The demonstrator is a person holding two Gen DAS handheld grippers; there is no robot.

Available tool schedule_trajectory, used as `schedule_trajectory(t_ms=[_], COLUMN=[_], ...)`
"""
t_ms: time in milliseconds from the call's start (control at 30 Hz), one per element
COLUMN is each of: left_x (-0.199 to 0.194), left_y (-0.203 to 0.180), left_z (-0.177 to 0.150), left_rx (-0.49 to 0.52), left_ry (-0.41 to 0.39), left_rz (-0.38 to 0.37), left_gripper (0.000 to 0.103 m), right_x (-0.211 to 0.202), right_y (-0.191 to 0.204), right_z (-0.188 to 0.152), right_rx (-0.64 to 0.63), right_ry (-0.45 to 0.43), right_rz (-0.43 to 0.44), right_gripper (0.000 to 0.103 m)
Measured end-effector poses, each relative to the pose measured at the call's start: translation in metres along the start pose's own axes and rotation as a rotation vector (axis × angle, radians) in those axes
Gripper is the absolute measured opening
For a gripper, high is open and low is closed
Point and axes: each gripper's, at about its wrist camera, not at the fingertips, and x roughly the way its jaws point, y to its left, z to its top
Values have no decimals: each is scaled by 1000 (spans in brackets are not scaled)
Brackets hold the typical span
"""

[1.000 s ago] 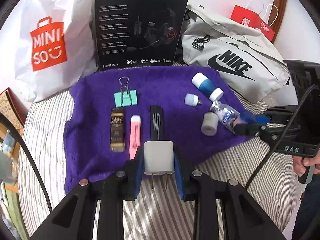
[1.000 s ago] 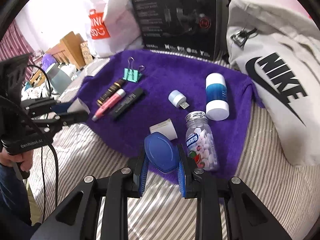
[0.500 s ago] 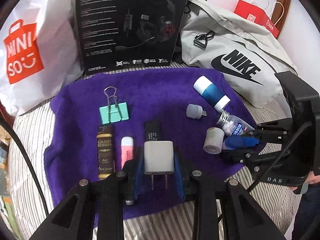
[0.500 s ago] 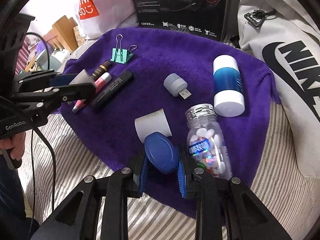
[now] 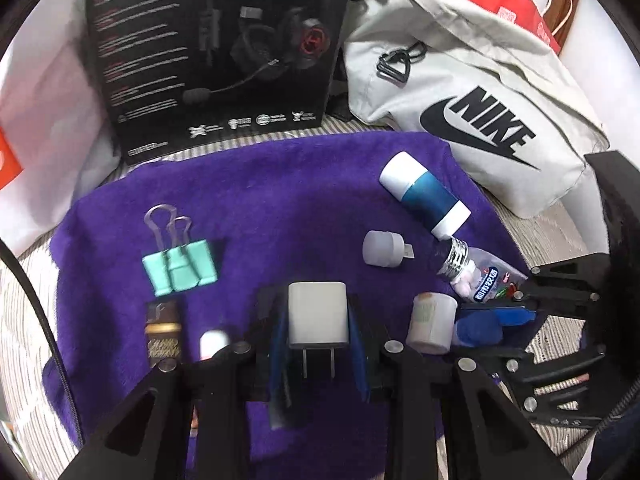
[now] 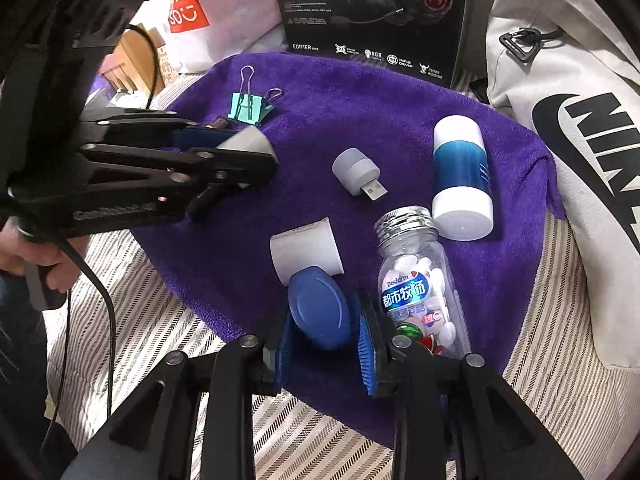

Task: Organize rigid objects
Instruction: 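Place the charger plug on the towel with the left tool while the right tool sets the blue lid there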

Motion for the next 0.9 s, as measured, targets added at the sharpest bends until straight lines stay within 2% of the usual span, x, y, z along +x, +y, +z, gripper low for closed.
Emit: schedule_trajectory(t_ms=[167, 333, 567, 700, 833, 900], left_x=[9, 21, 20, 18, 12, 7], left_y=[-5, -9, -11, -8, -5, -4], left_z=[9, 13, 11, 9, 4, 0], left_rx=[33, 63, 87, 64, 36, 19], left_ry=[9, 32, 23, 28, 43, 48], left_rz=[-6, 3, 26, 16, 1, 0], left_gripper=[27, 27, 27, 30, 31, 31], right_x=[-4, -11, -18, -28, -42, -47], right_y=[-5, -3, -5, -6, -6, -4], right_z=[-2, -5, -8, -15, -24, -30], right_rx=[22, 11, 29, 48, 67, 68], right_ry=[3, 1, -17, -40, -63, -65], right_rz=[20, -8, -14, -21, -43, -72], right_gripper=[33, 37, 40, 44, 56, 57])
